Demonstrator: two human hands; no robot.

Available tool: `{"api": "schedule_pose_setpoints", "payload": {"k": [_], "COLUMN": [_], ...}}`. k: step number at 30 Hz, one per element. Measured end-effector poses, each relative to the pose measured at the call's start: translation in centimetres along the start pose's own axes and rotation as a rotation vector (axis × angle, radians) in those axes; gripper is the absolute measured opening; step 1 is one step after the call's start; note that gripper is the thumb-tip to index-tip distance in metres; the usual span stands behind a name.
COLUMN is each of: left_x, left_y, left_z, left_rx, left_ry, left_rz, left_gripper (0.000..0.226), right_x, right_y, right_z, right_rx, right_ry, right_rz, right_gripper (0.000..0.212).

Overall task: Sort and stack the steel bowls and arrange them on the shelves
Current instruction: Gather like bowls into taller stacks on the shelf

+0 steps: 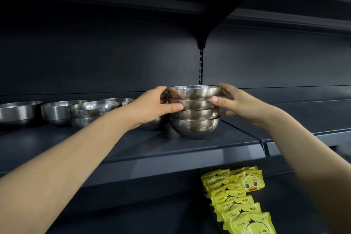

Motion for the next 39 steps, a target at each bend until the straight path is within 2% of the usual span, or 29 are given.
{"api": "schedule_pose_setpoints", "payload": {"k": [2, 6, 13, 17, 21, 28, 36, 39], "left_x": [0.2, 1.2, 4.1, 5.6, 7.1, 11.0, 15.3, 15.6], "left_y": [0.0, 0.7, 2.9, 3.9, 4.3, 3.0, -0.2, -1.9], "left_z": [0.6, 1.9, 5.9, 9.0, 11.7, 18.1, 23.9, 25.5], "left_rx": [-0.049, -0.145, -0.292, -0.510, -0.778, -1.078, -1.241, -1.266], "left_ry": [0.040, 0.111, 0.172, 0.204, 0.165, 0.038, -0.032, -0.034], "left_rz": [0.007, 0.029, -0.043, -0.141, -0.232, -0.207, -0.131, -0.097], "left_gripper": [0.033, 0.069, 0.059, 0.052, 0.052, 0.046, 0.035, 0.034], "right_x": [0.1, 0.8, 3.2, 4.9, 5.7, 7.2, 8.7, 8.0], "right_y": [-0.3, -1.6, -5.7, -9.1, -11.4, -14.7, -16.1, -16.1], "right_z": [0.5, 1.1, 1.6, 0.0, -3.4, -10.9, -18.6, -21.0], "right_rx": [0.012, 0.043, 0.264, 0.432, 0.599, 0.807, 0.803, 0.854], "right_ry": [0.075, 0.139, 0.245, 0.289, 0.160, -0.011, -0.126, -0.142], "right_rz": [-0.011, 0.039, 0.150, 0.267, 0.291, 0.255, 0.246, 0.290], "right_gripper": [0.097, 0.071, 0.068, 0.063, 0.064, 0.053, 0.060, 0.054]}}
Point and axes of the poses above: each hand's wrist, its own x-axis away from the middle knuckle, its own z-axis out of the back of the hand, y = z × x, the point moved 6 cm from there along -x, towards the middle knuckle, and after that the axes turned 14 degrees about y, right-handed, at the moved point
